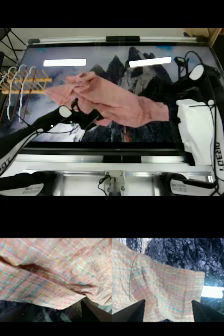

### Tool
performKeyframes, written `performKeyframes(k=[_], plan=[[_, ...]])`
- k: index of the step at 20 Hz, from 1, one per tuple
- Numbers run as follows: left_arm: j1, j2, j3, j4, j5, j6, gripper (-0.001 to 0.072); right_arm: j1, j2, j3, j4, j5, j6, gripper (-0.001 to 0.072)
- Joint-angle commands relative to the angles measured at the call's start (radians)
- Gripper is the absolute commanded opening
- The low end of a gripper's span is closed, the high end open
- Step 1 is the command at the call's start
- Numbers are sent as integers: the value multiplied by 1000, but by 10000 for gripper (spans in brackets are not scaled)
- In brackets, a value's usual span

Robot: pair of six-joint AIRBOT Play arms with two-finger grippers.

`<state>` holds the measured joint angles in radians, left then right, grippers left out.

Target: Fold the shirts.

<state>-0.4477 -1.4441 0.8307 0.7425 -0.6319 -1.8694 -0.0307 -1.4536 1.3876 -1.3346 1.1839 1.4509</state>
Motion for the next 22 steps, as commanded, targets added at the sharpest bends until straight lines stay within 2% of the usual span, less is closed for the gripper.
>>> performKeyframes(k=[1, 2, 3, 4, 7, 11, 16, 22], plan=[[-30, -32, -8, -37, 83, -32, 463, 1, -2, 1, 3, 7, -4, 687], [-23, -30, -8, -37, 83, -32, 230, 1, -4, 1, 3, 13, -4, 687], [-13, -24, -8, -37, 82, -27, 76, 1, -10, 1, 10, 25, -4, 687], [-4, -16, -8, -36, 82, -24, 30, 1, -23, 1, 20, 39, -5, 687], [30, 41, -8, -32, 80, 25, 28, 1, -88, 1, 97, 57, -27, 687], [58, 146, -8, 103, 24, 10, 25, 2, -156, 1, 200, 36, -53, 687], [82, 253, -8, 446, -212, -122, 24, 4, -214, 1, 319, 15, -124, 699], [79, 383, -9, 719, -535, -125, 24, 135, -293, 1, 385, -111, -154, 699]])
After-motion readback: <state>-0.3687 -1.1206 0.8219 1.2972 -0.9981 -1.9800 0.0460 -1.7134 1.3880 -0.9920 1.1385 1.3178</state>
